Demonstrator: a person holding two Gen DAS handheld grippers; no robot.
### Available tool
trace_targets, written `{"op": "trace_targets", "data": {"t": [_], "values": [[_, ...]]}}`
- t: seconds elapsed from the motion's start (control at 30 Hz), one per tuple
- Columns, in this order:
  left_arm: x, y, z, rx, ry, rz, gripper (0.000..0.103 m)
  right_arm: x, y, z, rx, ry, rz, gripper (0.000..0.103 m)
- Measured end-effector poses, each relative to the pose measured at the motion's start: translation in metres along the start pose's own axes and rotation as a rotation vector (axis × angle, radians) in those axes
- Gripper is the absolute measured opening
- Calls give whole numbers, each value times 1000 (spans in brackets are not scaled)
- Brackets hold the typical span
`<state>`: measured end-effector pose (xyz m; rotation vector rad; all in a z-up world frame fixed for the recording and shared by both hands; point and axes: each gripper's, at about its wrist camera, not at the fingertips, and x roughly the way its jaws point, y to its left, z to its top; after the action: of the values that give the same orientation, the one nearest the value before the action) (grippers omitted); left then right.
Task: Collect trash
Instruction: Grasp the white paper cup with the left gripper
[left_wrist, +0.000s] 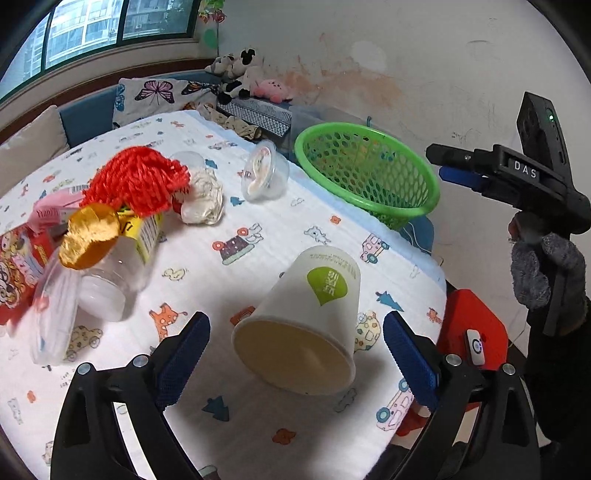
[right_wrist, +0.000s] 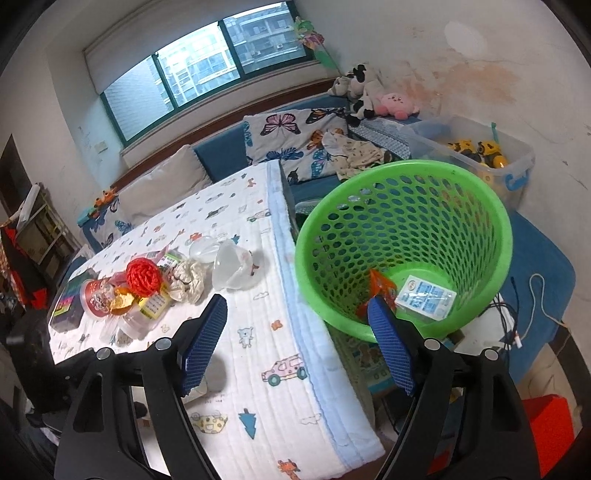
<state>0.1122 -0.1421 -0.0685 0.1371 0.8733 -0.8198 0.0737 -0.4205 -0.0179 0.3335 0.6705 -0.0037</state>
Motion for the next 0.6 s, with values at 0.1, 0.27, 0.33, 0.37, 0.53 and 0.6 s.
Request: {"op": "trace_targets", "data": {"t": [0.1,0.27,0.33,0.37,0.53,0.6], "values": [[3,-1,-3,2,6,-2,92,3,3,0,-6,9,4,79],[7,-5,-6,22,1,-2,92,8,10,-1,-12,19,17,79],[8,-7,-6,24,-2,-1,91,11,13,-2,-15,26,22,79],[9,-7,-6,22,-3,-2,90,12,13,-2,-16,28,23,79],[11,-7,-8,19,-5,7,77,16,19,-4,-26,42,33,79],[11,-5,-9,11,-1,10,71,19,21,-4,-31,47,36,79]]}}
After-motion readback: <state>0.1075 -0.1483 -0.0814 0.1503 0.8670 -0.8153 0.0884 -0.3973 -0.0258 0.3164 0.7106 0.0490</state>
